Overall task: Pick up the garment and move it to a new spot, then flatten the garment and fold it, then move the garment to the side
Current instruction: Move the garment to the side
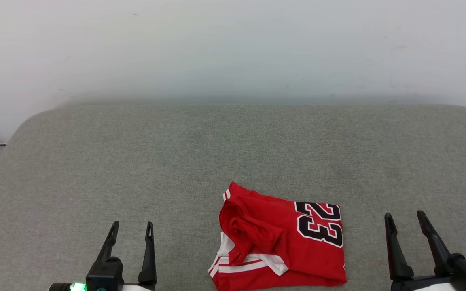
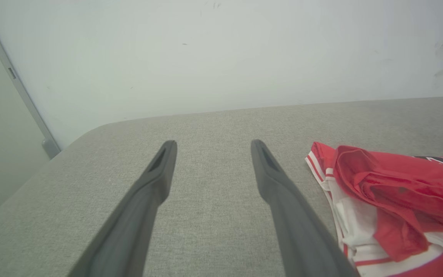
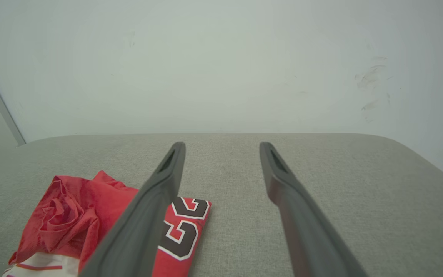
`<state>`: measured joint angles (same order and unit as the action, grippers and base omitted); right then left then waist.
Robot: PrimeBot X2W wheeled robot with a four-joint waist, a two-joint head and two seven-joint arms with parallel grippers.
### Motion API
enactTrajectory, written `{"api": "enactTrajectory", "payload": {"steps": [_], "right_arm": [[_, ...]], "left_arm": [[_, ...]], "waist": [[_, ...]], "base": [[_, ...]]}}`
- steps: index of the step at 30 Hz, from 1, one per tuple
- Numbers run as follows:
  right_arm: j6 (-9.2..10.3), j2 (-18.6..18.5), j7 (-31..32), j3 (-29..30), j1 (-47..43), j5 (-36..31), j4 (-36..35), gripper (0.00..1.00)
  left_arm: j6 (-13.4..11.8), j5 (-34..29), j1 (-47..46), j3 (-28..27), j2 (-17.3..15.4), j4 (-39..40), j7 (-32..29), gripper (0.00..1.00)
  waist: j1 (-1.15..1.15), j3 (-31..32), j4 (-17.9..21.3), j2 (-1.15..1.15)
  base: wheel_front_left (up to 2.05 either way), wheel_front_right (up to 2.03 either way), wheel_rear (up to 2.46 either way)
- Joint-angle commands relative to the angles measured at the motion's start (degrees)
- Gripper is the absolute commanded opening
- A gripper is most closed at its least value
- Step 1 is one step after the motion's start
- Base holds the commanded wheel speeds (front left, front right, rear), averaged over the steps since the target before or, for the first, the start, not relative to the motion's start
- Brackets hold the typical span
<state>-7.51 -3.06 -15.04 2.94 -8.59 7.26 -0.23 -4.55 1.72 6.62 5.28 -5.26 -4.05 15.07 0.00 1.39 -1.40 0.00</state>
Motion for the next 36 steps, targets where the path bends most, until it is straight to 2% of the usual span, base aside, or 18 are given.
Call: {"api": "enactTrajectory", "payload": {"steps": [1,10,14,15,20,26,30,31,33,36], "right_arm": [[0.05,0.3,-0.1,-0.1,-0.8,-0.1,0.0,1.00],[0.05,0.3,-0.1,0.4,2.2,-0.7,0.7,1.00],[0.05,-3.0,0.4,0.7,7.3,-0.5,1.1,1.00],[0.05,-6.4,3.1,-0.4,12.7,1.5,1.9,1.00],[0.05,-14.3,14.1,-6.2,21.1,8.3,4.6,1.00],[0.05,-22.9,34.7,-13.3,26.6,23.5,8.0,1.00],[0.04,-26.5,46.9,-16.7,27.5,33.2,9.3,1.00],[0.04,-26.5,46.9,-16.7,27.5,33.2,9.3,1.00],[0.04,-27.1,52.6,-17.5,26.6,39.0,10.5,1.00],[0.04,-27.5,55.0,-18.3,25.8,41.3,11.0,1.00]], "left_arm": [[-0.2,0.0,0.4,-0.2,-0.1,0.0,0.1,1.00],[-0.2,0.3,0.5,-0.5,0.1,-0.2,0.1,1.00],[0.0,0.4,-0.2,-0.5,0.3,-0.3,0.1,1.00],[0.1,0.4,-0.6,-0.5,0.4,-0.3,0.1,1.00],[0.4,0.2,-1.5,0.0,0.6,-0.4,0.1,1.00],[0.5,0.1,-2.7,0.1,0.8,-0.4,0.1,1.00],[0.7,0.1,-3.7,0.3,1.0,-0.4,0.1,1.00],[0.7,0.1,-3.7,0.3,1.0,-0.4,0.1,1.00],[0.9,0.1,-4.4,0.7,1.2,-0.5,0.1,1.00],[0.9,0.0,-5.0,1.0,1.2,-0.5,0.1,1.00]], "waist": [[0.00,0.0,0.0,0.00],[0.00,0.0,-0.2,0.00],[0.00,-0.6,-0.4,0.00],[0.00,-1.1,-0.5,0.00],[0.00,-2.4,-1.3,0.00],[0.00,-4.2,-2.3,0.00],[0.00,-5.4,-3.0,0.00],[0.00,-5.4,-3.0,0.00],[0.00,-6.3,-3.7,0.00],[0.00,-7.1,-4.3,0.00]], "base": [[0.00,0.00,0.00],[0.00,0.00,0.00],[0.00,0.00,0.00],[0.00,0.00,0.00],[0.00,0.00,0.00],[0.00,0.00,0.00],[0.00,0.00,0.00],[0.00,0.00,0.00],[0.00,0.00,0.00],[0.00,0.00,0.00]]}}
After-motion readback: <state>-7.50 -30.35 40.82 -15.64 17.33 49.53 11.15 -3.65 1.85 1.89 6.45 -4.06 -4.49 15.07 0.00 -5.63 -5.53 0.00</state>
